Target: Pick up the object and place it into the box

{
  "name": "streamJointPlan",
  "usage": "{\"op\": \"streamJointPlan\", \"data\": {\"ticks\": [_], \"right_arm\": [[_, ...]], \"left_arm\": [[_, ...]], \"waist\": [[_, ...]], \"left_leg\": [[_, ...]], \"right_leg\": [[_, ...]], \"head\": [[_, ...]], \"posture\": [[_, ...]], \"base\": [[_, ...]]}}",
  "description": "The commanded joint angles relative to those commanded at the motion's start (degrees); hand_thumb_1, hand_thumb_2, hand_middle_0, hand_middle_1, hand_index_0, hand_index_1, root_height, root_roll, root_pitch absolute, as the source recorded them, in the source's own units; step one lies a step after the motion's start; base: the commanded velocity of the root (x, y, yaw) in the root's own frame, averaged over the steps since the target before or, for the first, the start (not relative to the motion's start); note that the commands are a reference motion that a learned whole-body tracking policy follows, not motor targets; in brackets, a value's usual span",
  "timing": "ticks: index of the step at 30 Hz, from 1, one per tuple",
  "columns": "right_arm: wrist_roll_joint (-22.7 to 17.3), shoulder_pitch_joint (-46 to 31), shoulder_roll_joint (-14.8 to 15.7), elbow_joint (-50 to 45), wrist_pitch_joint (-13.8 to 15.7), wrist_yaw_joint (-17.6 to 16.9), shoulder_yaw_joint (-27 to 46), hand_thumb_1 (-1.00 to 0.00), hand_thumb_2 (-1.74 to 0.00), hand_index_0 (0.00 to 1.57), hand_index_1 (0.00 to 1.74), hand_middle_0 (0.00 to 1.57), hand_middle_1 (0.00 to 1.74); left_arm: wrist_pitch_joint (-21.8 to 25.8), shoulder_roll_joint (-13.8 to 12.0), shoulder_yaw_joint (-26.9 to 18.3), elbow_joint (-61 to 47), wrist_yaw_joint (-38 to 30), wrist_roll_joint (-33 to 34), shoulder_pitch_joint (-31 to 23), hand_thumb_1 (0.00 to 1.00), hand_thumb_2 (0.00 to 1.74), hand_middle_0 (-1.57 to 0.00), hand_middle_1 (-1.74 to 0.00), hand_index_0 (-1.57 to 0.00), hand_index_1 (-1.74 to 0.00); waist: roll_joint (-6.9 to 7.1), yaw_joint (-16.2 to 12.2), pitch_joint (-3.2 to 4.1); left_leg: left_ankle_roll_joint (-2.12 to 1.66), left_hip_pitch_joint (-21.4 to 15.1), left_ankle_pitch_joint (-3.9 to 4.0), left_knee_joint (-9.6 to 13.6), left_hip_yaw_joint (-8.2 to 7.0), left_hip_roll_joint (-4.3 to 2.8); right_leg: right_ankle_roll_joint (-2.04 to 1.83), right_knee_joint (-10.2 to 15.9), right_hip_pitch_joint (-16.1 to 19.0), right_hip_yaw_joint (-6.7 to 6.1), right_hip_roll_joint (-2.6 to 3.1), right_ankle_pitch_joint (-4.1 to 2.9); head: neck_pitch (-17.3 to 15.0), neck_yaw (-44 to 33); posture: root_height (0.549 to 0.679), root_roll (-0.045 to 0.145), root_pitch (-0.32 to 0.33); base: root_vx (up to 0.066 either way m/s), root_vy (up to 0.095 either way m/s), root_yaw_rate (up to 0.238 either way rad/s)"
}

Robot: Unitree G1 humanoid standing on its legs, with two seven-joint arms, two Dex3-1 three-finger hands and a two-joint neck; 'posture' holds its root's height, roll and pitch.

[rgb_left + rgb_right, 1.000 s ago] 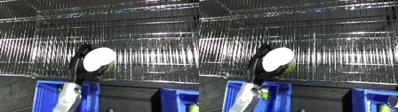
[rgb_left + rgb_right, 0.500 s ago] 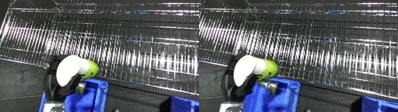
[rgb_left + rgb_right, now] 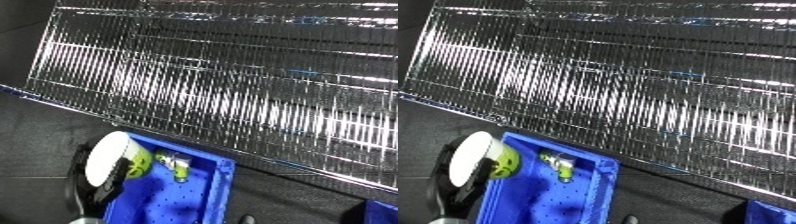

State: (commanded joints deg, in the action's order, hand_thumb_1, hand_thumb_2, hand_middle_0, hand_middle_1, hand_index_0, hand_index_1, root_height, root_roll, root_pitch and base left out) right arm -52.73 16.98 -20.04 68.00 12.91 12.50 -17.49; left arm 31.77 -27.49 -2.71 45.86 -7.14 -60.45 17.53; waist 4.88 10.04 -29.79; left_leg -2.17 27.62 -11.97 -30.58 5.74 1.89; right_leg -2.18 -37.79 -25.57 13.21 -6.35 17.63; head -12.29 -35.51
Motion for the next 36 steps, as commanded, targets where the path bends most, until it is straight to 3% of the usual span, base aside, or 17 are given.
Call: {"op": "streamJointPlan", "data": {"ticks": [1, 5, 11, 21, 36], "right_arm": [[0.07, 0.01, 0.02, 0.25, -0.15, 0.2, -0.21, 0.0, 0.0, 0.0, 0.0, 0.0, 0.0], [0.58, -0.08, -0.09, 1.1, -0.44, 1.01, -0.92, 0.0, 0.0, 0.0, 0.0, 0.0, 0.0], [1.78, -0.38, -0.27, 2.07, -0.5, 2.15, -1.0, 0.0, 0.0, 0.0, 0.0, 0.0, 0.0], [3.22, -0.76, -0.43, 2.13, -0.54, 2.84, -1.1, 0.0, 0.0, 0.0, 0.0, 0.0, 0.0], [3.21, -0.2, 0.13, 1.51, -1.14, 2.54, -1.17, 0.0, 0.0, 0.0, 0.0, 0.0, 0.0]], "left_arm": [[-0.71, -0.12, -0.48, 2.38, 0.57, 0.03, 0.01, 1.0, 1.74, -1.57, -1.74, -1.57, -1.74], [-4.13, -0.5, -1.66, 11.45, 4.53, -1.35, 0.84, 0.8, 1.39, -1.26, -1.39, -1.26, -1.39], [-8.53, -1.74, -2.66, 22.56, 10.66, -5.7, 3.19, 0.5, 0.87, -0.79, -0.87, -0.79, -0.87], [-11.66, -3.19, -3.07, 29.85, 15.59, -4.9, 3.52, 0.0, 0.0, 0.0, 0.0, 0.0, 0.0], [-15.36, -1.9, -1.1, 31.2, 17.66, -3.39, 3.54, 0.0, 0.0, 0.0, 0.0, 0.0, 0.0]], "waist": [[0.26, -0.18, 0.0], [1.2, -1.04, 0.0], [2.0, -1.98, 0.0], [2.4, -2.71, 0.0], [2.34, -2.66, 0.0]], "left_leg": [[-0.03, -0.22, 0.14, 0.2, -0.04, -0.17], [-0.17, -1.0, 0.63, 0.91, -0.4, -0.83], [-0.41, -1.88, 1.05, 1.79, -0.98, -1.56], [-0.56, -2.93, 1.12, 2.46, -1.53, -1.82], [-0.37, -2.9, 0.69, 2.44, -1.71, -1.39]], "right_leg": [[0.09, 0.04, 0.2, -0.1, 0.1, 0.13], [0.36, 0.4, 0.87, -0.53, 0.51, 0.43], [0.31, 1.25, 1.58, -0.9, 0.79, 0.38], [0.19, 2.67, 2.69, -1.33, 0.87, 0.18], [-0.1, 3.42, 2.96, -1.24, 0.68, -0.18]], "head": [[-0.47, -1.44], [-1.31, -4.17], [-1.96, -6.78], [-2.28, -6.37], [-2.3, -4.44]], "posture": [[0.647, 0.037, 0.11], [0.647, 0.036, 0.103], [0.648, 0.035, 0.096], [0.65, 0.036, 0.088], [0.651, 0.033, 0.089]], "base": [[0.012, 0.011, -0.024], [0.005, 0.026, -0.047], [0.002, 0.03, -0.035], [-0.001, 0.027, -0.031], [-0.012, 0.004, -0.014]]}}
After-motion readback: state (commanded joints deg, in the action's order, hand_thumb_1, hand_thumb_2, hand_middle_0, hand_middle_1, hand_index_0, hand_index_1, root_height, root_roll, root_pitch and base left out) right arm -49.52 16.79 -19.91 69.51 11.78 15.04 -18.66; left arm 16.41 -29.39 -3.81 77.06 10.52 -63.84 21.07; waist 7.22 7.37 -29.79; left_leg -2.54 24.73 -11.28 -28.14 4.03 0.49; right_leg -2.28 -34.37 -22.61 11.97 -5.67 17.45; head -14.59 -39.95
